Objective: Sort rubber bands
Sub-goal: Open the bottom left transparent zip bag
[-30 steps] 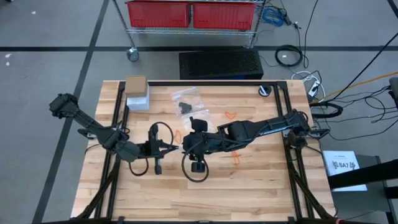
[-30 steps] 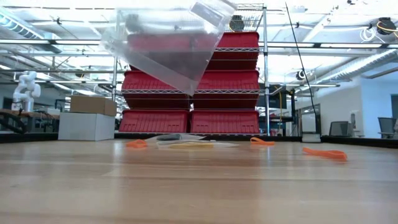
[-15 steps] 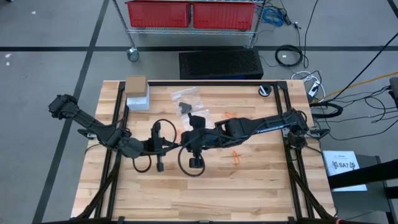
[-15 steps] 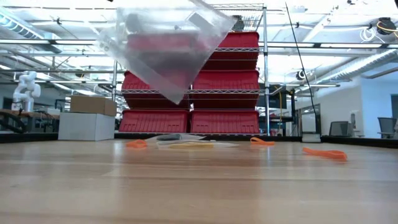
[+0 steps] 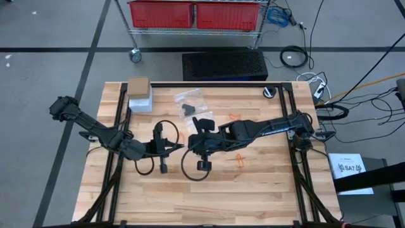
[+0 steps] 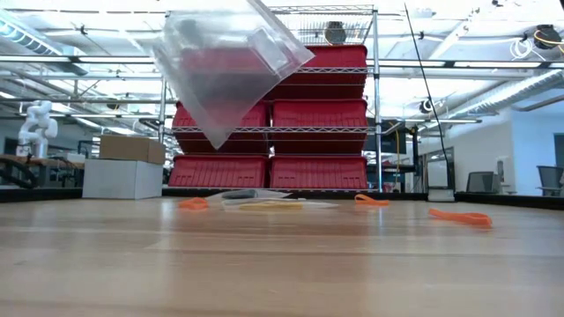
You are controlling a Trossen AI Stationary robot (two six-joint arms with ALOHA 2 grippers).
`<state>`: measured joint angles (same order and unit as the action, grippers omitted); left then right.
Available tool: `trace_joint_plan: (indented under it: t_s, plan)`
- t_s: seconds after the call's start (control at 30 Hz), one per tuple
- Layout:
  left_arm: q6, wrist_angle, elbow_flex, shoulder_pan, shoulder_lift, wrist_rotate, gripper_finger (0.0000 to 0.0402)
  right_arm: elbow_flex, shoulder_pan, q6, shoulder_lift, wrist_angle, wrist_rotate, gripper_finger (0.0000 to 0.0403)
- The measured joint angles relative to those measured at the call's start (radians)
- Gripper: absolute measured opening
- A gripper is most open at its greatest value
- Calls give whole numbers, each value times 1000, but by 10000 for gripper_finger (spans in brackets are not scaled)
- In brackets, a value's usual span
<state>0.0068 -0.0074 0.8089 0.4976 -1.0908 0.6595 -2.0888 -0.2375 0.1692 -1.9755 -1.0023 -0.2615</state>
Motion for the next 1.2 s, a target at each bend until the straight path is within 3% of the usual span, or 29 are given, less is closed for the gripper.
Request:
trace_joint_plan:
  t_s: [0.4, 0.73, 1.07, 1.2]
  plan:
    - [27, -1, 0, 0, 55, 22, 0, 1, -29, 116, 0, -215, -1, 9]
    - [28, -23, 0, 0, 60, 26, 0, 1, -60, 180, 0, -291, -1, 13]
    - [-2, -53, -8, 0, 60, 32, 0, 3, -85, 212, 7, -267, -29, 120]
    - [-26, -57, -17, 0, 60, 31, 0, 3, -84, 178, 17, -191, -35, 142]
